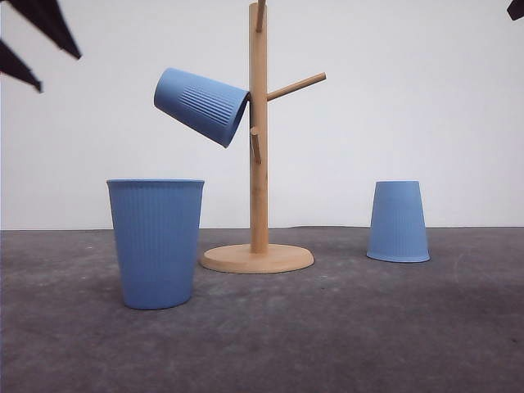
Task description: Place three cups
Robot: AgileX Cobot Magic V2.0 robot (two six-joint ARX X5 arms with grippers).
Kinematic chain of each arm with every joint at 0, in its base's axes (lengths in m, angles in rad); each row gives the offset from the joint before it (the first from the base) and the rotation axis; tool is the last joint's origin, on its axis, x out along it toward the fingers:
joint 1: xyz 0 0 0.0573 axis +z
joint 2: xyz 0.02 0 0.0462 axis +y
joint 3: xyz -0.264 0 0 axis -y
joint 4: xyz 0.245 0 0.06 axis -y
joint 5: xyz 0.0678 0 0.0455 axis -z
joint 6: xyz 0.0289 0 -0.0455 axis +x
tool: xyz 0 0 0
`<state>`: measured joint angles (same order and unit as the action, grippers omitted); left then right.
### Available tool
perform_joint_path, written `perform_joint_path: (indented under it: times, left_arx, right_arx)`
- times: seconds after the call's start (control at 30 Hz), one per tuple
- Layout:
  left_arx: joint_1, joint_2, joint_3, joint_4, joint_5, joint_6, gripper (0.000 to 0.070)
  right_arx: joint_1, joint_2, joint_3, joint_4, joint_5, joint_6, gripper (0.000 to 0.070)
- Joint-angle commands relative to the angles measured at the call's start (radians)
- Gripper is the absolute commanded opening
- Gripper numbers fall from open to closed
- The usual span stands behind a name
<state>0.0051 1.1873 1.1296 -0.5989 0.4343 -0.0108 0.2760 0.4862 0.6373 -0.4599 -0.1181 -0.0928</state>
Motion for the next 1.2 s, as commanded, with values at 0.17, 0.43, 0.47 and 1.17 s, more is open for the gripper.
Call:
perform_joint_path:
  times: [0.17,0.43,0.47,1.17]
  left_arx:
    - [-0.001,-0.195,-0.238,0.149,-0.044,-0.087,0.0422]
    - [-0.001,-0.227,-0.252,0.126,-0.049,-0.101,0.0423]
    - [-0.001,-0.227,-0.252,0.126,-0.049,-0.110,0.0423]
    - [-0.001,-0.227,-0.252,0.124,-0.051,-0.115,0.0423]
  right_arx:
    - [0.004,0.027,0.017,-0.021,0.040,0.151,0.0443]
    - [0.003,0.289,0.120,-0.065,0.038,0.212,0.0444]
    - [0.003,0.335,0.145,-0.064,0.038,0.210,0.0445]
    - [-0.105,1.036,0.270,0.706,-0.030,0.036,0.0698]
